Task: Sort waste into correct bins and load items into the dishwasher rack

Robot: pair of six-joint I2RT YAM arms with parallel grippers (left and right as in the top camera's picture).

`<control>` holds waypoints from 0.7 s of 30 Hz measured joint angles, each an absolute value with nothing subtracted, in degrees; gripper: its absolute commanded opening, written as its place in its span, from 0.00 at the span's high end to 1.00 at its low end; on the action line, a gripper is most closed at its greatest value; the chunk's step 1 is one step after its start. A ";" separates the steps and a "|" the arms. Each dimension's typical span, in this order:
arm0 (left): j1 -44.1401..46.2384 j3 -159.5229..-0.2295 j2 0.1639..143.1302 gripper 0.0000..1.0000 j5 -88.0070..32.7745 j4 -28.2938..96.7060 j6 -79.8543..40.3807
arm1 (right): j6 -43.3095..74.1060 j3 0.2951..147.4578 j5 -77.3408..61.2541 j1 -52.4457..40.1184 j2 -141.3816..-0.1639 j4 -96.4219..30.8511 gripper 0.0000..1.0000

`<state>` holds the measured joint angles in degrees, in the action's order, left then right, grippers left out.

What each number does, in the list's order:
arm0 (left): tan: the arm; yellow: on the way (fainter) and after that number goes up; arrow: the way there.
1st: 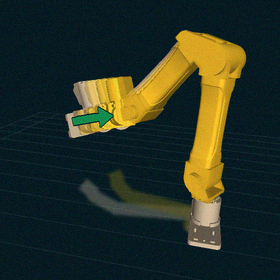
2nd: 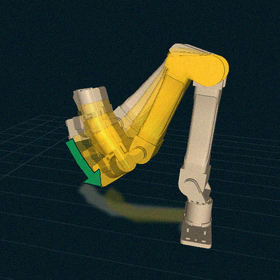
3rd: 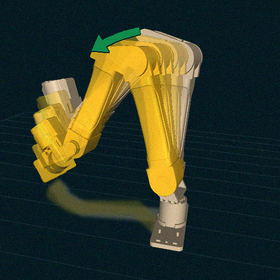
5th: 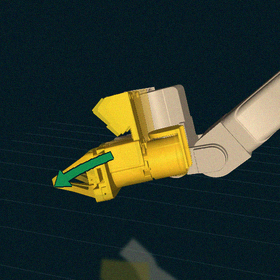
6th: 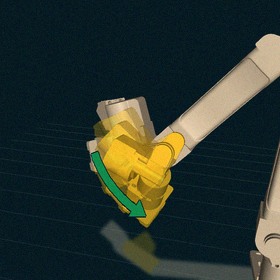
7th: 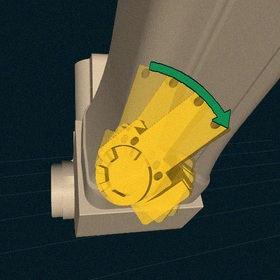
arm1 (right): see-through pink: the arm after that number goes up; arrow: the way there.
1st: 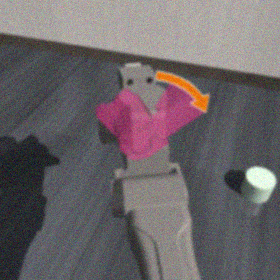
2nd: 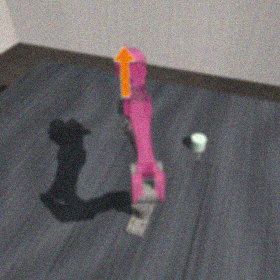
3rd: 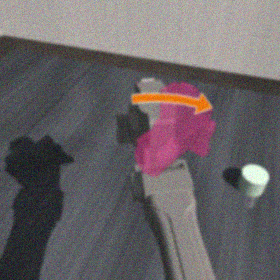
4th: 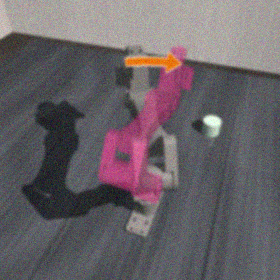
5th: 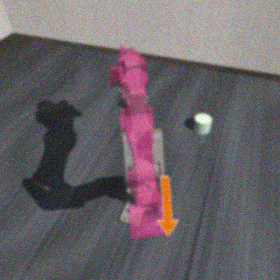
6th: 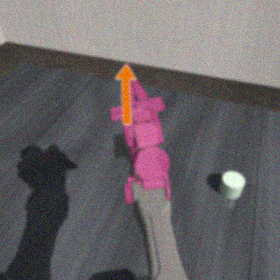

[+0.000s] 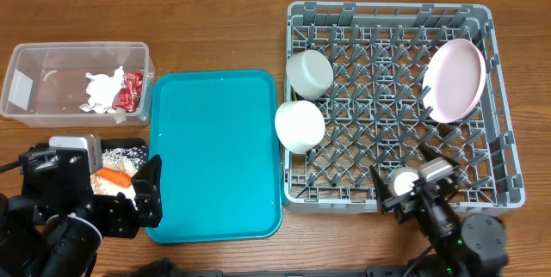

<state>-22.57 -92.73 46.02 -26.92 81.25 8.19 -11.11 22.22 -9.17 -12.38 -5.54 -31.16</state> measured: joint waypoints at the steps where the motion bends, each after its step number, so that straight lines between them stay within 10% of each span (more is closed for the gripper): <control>1: -22.57 -92.73 46.02 0.00 -26.92 81.28 8.19 | -11.07 20.10 -9.28 -12.36 -4.12 -30.28 0.00; 21: -22.57 -92.73 46.04 0.00 -26.94 81.28 8.19 | -10.72 1.06 -10.28 -12.36 -0.75 -3.92 0.00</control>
<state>-22.57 -92.73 46.04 -26.94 81.28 8.19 -10.72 1.06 -10.28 -12.36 -0.75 -3.92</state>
